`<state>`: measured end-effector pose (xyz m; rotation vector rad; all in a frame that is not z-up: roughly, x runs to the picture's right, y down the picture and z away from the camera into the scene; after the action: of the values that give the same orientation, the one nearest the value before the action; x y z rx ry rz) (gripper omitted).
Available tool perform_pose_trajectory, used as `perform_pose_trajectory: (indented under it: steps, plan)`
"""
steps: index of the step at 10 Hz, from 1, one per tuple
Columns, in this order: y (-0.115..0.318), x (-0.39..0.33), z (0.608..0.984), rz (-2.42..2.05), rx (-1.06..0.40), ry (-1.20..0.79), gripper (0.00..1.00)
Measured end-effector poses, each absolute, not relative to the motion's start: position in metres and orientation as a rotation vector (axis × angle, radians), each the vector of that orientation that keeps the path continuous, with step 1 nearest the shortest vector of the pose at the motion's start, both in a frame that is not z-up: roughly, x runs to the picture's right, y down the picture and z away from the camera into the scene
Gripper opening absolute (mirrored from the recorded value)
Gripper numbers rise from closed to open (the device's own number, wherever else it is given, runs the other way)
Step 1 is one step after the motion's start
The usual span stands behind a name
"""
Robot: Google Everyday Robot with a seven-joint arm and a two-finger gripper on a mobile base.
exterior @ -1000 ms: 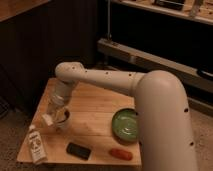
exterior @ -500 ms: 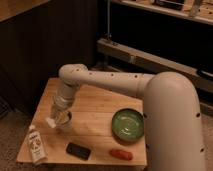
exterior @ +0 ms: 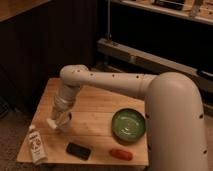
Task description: Place the white sponge in the ceramic cup
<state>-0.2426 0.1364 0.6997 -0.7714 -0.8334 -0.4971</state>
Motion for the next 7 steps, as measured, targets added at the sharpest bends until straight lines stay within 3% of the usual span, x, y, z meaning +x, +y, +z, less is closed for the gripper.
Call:
perform_pose_trajectory:
  steps: [2,7]
  plan:
    - [0.1369,-0.2505,0.7,-0.503,-0.773,-0.836,0.58]
    - [0.1404,-0.245,0.6983,-0.503,-0.772,-0.836,0.59]
